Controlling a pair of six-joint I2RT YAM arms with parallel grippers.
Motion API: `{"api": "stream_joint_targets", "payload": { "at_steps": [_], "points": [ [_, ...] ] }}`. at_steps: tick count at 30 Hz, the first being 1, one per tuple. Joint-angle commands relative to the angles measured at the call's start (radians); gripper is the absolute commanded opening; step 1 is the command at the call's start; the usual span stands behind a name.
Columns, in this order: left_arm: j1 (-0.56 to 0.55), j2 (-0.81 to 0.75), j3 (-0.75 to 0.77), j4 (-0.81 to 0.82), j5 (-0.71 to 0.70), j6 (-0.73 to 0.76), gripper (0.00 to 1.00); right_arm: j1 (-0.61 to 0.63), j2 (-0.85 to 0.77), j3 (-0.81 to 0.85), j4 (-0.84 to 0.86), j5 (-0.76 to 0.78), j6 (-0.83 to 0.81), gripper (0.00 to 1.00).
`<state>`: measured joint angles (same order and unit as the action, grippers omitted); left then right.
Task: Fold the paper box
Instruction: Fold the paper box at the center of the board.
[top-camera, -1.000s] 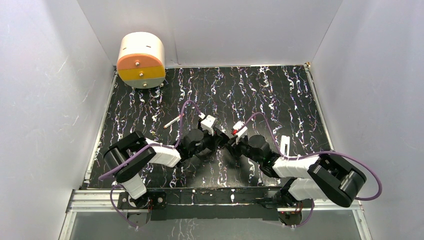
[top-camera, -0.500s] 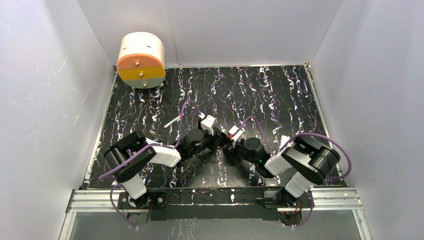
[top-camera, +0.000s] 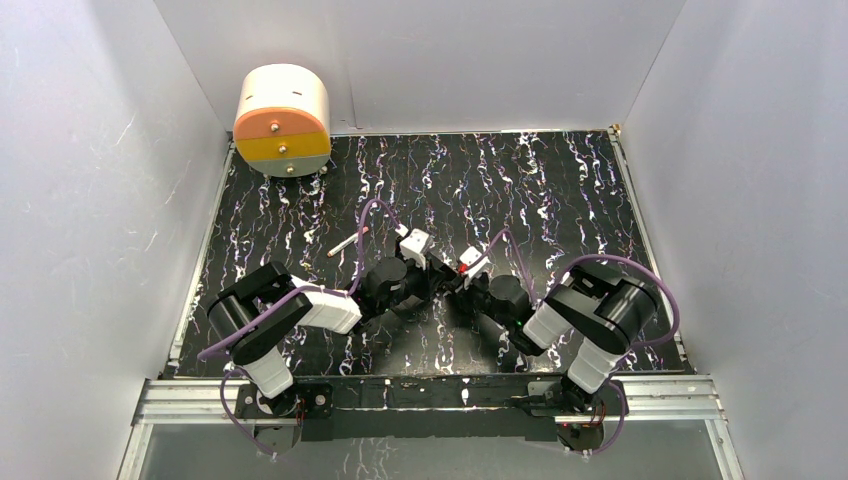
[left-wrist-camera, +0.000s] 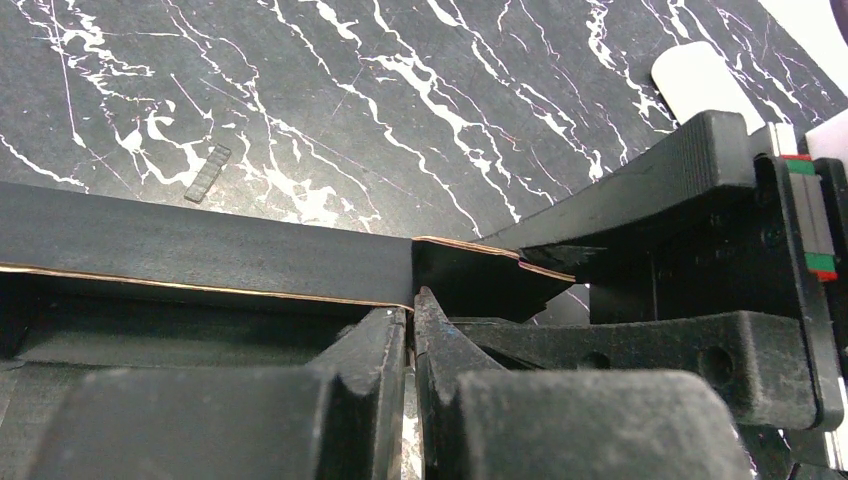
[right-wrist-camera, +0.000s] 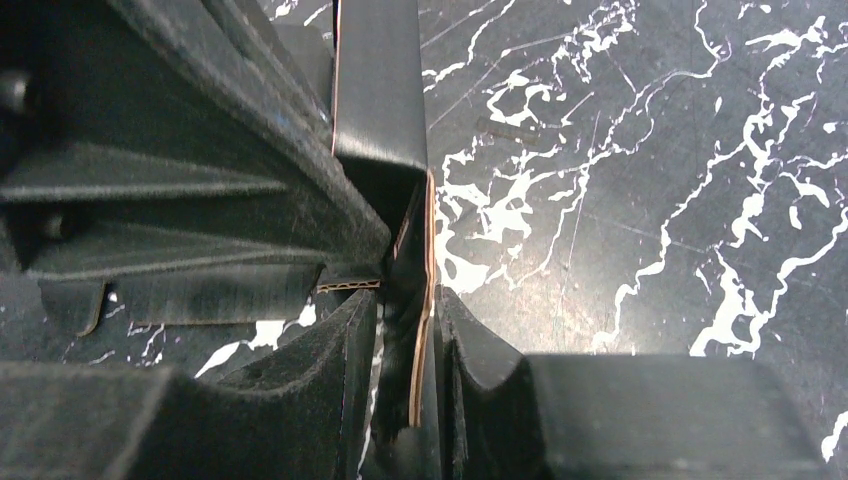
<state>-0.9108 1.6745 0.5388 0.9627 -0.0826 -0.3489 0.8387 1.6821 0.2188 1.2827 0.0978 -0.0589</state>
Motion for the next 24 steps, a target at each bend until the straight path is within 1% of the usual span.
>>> {"api": "stream_joint_targets", "payload": {
  "at_steps": [1, 5, 9, 15, 16, 18, 21, 24],
  "points": [
    [0.006, 0.01, -0.008, -0.051, 0.024, -0.014, 0.0, -0.001, 0.025, 0.057, 0.119, 0.002, 0.002, 0.35],
    [0.005, 0.011, -0.007, -0.049, 0.043, -0.026, 0.0, -0.001, 0.079, 0.074, 0.158, 0.03, 0.004, 0.32],
    [0.005, 0.007, -0.011, -0.047, 0.052, -0.035, 0.0, -0.002, 0.127, 0.071, 0.217, 0.056, 0.011, 0.22],
    [0.004, -0.035, -0.028, -0.048, 0.053, -0.044, 0.0, -0.002, 0.131, 0.058, 0.22, 0.057, 0.009, 0.05],
    [0.006, -0.047, -0.031, -0.05, 0.052, -0.045, 0.05, -0.001, 0.125, 0.056, 0.215, 0.051, 0.005, 0.03],
    [0.004, -0.083, -0.04, -0.07, 0.036, -0.047, 0.17, -0.002, 0.11, 0.056, 0.189, 0.029, -0.009, 0.0],
    [0.007, -0.162, -0.041, -0.133, -0.002, -0.028, 0.25, -0.002, 0.08, 0.056, 0.136, 0.005, -0.023, 0.0],
    [0.017, -0.238, -0.032, -0.212, -0.04, 0.0, 0.37, -0.003, 0.058, 0.05, 0.113, -0.014, -0.035, 0.0]
  ]
}}
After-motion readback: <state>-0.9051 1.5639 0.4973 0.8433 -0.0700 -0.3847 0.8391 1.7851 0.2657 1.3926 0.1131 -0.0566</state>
